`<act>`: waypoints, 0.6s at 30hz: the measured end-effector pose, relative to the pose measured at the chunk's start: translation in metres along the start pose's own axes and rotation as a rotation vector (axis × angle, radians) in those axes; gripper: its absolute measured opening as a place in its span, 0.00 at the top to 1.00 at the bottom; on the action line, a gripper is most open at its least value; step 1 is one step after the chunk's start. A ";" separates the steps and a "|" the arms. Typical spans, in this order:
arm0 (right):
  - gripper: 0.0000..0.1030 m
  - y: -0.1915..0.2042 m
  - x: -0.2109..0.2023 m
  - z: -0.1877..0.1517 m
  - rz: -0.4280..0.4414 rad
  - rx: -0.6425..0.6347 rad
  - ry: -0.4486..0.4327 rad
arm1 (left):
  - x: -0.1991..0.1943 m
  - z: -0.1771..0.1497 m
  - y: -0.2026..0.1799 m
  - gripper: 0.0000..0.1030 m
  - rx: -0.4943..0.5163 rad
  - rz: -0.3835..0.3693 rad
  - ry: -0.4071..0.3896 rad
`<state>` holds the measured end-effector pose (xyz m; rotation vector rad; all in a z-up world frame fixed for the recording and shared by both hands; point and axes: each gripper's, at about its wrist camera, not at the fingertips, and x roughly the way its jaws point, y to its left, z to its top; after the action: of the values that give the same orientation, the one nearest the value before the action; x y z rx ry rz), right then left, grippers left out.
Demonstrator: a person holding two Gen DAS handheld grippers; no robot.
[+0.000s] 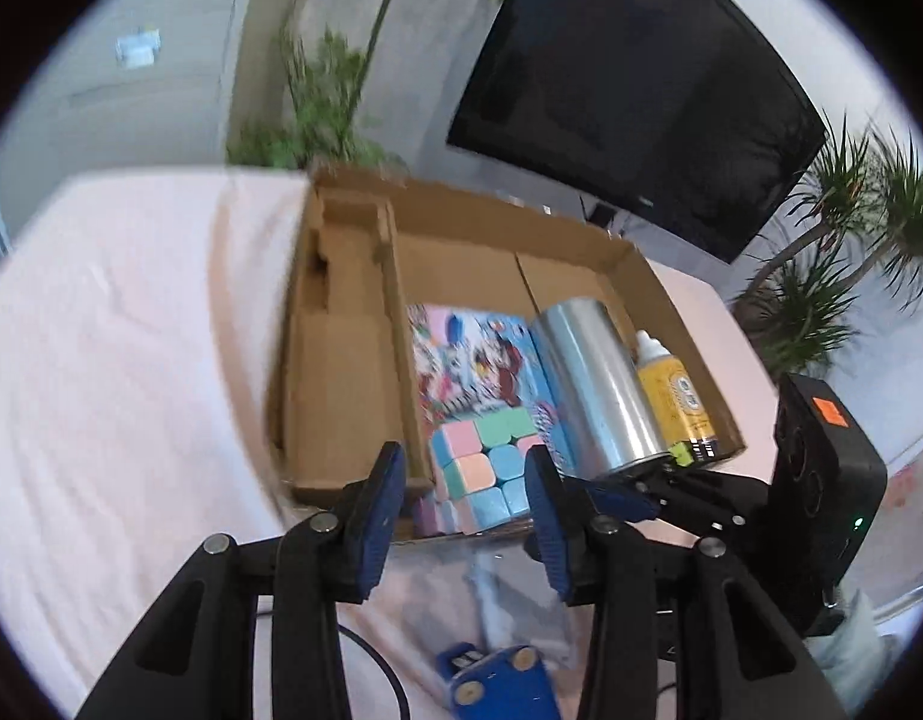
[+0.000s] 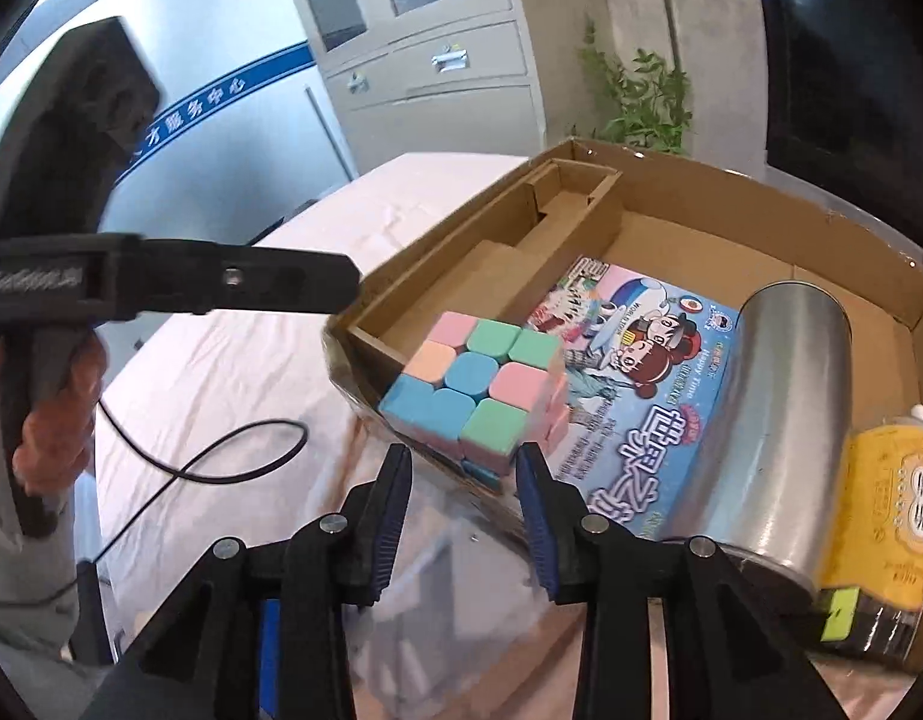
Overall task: Organize rigid objects
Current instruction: 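Lower the cube into the box beside the toy game and open the right tool, then grasp the blue stapler with the right tool and lift it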
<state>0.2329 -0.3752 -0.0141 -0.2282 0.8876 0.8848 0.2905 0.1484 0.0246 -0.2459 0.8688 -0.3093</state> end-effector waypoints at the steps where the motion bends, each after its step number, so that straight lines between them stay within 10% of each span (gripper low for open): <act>1: 0.64 0.003 -0.004 -0.002 -0.007 0.010 -0.021 | -0.010 -0.004 -0.005 0.54 0.027 0.045 -0.030; 3: 0.54 0.008 -0.020 -0.011 -0.029 0.034 -0.079 | -0.034 -0.015 -0.012 0.28 0.064 0.138 -0.108; 6: 0.01 0.010 -0.054 -0.037 -0.089 0.105 -0.190 | -0.064 -0.037 -0.017 0.20 0.085 0.217 -0.206; 11: 0.00 0.022 -0.081 -0.086 -0.070 0.215 -0.155 | -0.081 -0.081 -0.018 0.20 0.032 0.297 -0.211; 18: 0.07 0.072 -0.046 -0.150 -0.072 0.230 0.057 | -0.049 -0.142 -0.002 0.20 -0.156 0.093 0.027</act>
<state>0.0773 -0.4331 -0.0622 -0.0856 1.0199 0.7057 0.1499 0.1525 -0.0283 -0.3462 0.9295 -0.1588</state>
